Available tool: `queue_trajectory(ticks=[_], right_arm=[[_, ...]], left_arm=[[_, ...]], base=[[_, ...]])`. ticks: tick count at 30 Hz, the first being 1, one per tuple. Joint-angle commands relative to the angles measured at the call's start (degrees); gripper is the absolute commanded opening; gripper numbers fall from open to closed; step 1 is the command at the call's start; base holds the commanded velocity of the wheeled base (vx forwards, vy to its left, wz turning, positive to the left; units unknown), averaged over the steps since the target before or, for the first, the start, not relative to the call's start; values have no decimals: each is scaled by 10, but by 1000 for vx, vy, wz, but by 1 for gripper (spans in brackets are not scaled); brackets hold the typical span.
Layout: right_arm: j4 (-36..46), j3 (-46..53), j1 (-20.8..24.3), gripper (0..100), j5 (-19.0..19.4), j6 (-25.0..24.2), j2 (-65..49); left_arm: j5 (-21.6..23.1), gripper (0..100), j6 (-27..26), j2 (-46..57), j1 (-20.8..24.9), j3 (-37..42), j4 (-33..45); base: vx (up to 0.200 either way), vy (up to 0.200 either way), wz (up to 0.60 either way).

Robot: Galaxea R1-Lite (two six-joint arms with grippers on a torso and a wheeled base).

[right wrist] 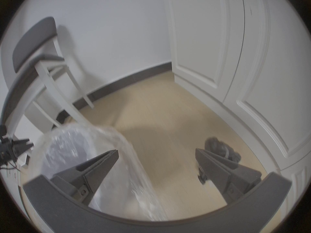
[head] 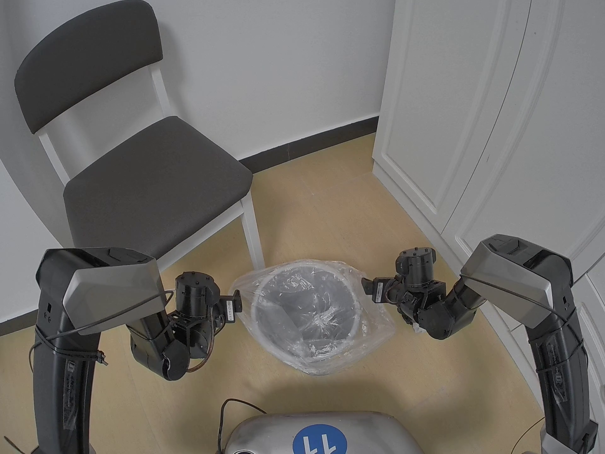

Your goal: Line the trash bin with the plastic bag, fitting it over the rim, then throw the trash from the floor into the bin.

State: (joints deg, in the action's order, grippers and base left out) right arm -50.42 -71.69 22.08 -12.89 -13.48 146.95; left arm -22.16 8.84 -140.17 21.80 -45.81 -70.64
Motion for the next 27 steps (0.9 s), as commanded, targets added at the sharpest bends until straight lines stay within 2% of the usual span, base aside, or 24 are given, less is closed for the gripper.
queue_trajectory(ticks=[1,4,8,14,20,22,24,27], right_arm=[[43,-34,-5,100,4,2,33],[63,-73,-7,100,8,-6,63],[123,-115,-5,100,26,-48,67],[164,-231,-11,100,24,-52,128],[172,-363,-15,100,17,-66,186],[172,-423,-16,100,9,-92,212],[172,-429,-15,100,-8,-100,217],[172,-429,-16,100,-14,-101,207]], left_arm=[[0,100,-3,9,4,12,-2],[0,100,-3,16,6,19,-4],[0,100,-3,24,13,25,-4],[-1,100,-4,25,28,34,-21],[0,100,-10,20,49,42,-66],[-1,100,-10,11,62,39,-78],[-1,100,-10,8,67,39,-86],[-1,100,-9,5,74,41,-92]], base=[[0,0,0],[0,0,0],[0,0,0],[0,0,0],[0,0,0],[0,0,0],[0,0,0],[0,0,0]])
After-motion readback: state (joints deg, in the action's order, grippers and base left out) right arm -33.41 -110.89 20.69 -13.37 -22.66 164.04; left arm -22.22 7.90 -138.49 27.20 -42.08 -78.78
